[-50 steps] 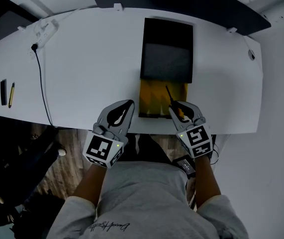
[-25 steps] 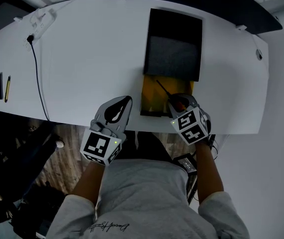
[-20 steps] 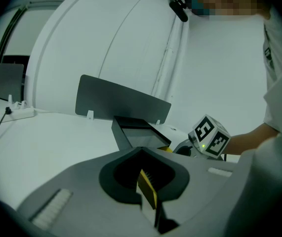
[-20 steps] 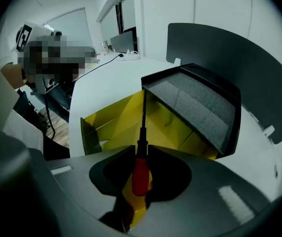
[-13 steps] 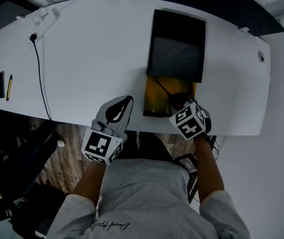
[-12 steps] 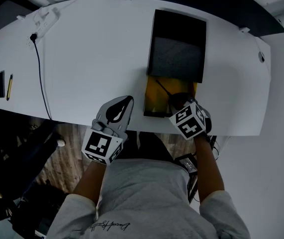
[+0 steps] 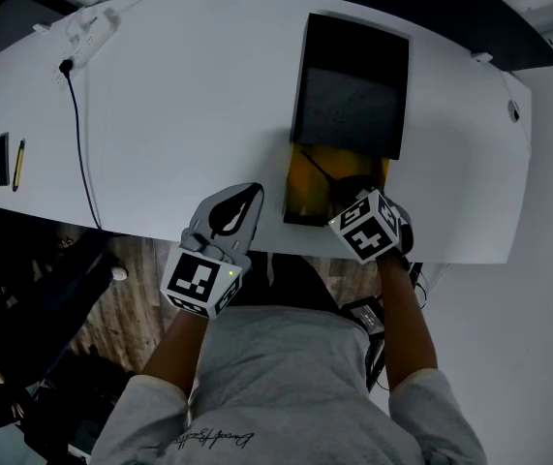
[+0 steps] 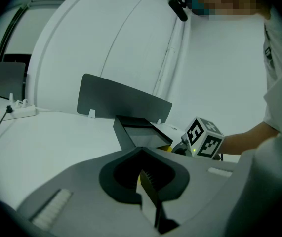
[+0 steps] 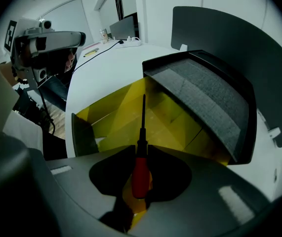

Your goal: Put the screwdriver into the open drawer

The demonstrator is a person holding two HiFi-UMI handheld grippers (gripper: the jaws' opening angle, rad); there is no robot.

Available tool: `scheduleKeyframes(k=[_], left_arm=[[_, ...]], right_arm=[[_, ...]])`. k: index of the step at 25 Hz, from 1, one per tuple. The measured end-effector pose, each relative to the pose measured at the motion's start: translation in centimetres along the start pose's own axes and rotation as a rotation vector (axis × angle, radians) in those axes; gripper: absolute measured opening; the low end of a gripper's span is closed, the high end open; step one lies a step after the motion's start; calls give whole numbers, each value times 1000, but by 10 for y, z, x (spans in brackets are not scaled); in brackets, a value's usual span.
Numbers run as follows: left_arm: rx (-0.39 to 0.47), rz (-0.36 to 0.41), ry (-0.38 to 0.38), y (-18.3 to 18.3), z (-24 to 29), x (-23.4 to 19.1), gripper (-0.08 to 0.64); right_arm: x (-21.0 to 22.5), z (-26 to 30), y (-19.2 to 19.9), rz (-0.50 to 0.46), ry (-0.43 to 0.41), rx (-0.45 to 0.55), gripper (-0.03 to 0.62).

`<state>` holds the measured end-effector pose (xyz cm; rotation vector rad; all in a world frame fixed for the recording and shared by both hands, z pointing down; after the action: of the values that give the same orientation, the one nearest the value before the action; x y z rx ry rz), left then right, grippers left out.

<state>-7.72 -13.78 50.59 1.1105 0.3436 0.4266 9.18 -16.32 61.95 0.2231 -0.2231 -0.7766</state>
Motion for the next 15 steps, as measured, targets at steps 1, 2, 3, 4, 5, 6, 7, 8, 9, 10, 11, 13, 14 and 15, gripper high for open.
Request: scheduleKeyframes(k=[1, 2, 3, 4, 5, 6, 7, 8, 9, 10, 11, 13, 14, 15], left_arm=[[0, 1, -1, 0, 0, -1, 0], [1, 0, -2, 0, 0, -1, 0], [1, 0, -3, 0, 0, -2, 0], [1, 0, -4, 0, 0, -3, 0], [1, 0, -4, 0, 0, -4, 0], [0, 0, -3, 1, 0, -4, 0], [-1, 0, -3, 1, 1, -4, 0], [-1, 0, -1, 1, 1, -4, 0], [-1, 0, 0, 0, 1, -4, 0], [0, 0, 1, 0, 2, -4, 0], [2, 0, 2, -1, 2, -4, 0], [4, -1, 4, -1, 2, -3, 0], [5, -2, 4, -1, 2, -4, 0], [4, -2, 3, -1, 1, -4, 0]], right_arm=[[0, 1, 0, 0, -1, -3, 97], [0, 2, 0, 1, -3, -5, 97], [0, 2, 0, 3, -4, -8, 97], [0, 2, 0, 4, -4, -10, 97], [0, 3, -1, 4, -4, -12, 97], [0, 3, -1, 4, -5, -13, 97], [0, 3, -1, 4, -5, -14, 97], [0, 3, 0, 4, -5, -16, 97], [0, 3, -1, 4, -6, -18, 97], [0, 3, -1, 5, -6, -21, 98], [0, 3, -1, 7, -6, -24, 98], [1, 3, -1, 12, -7, -30, 98], [1, 3, -1, 14, -8, -32, 98], [0, 4, -1, 15, -8, -34, 100]])
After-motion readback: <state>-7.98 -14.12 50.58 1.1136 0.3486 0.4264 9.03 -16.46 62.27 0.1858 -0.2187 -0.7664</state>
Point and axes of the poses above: the fingertips, and each gripper's own axes: z forward along the fingers, x to its right, y out of its underside, the point moved 3 cm from there along -z, backward along the fingers, and after that the axes turned 15 degrees about z, right-handed, at the moved point
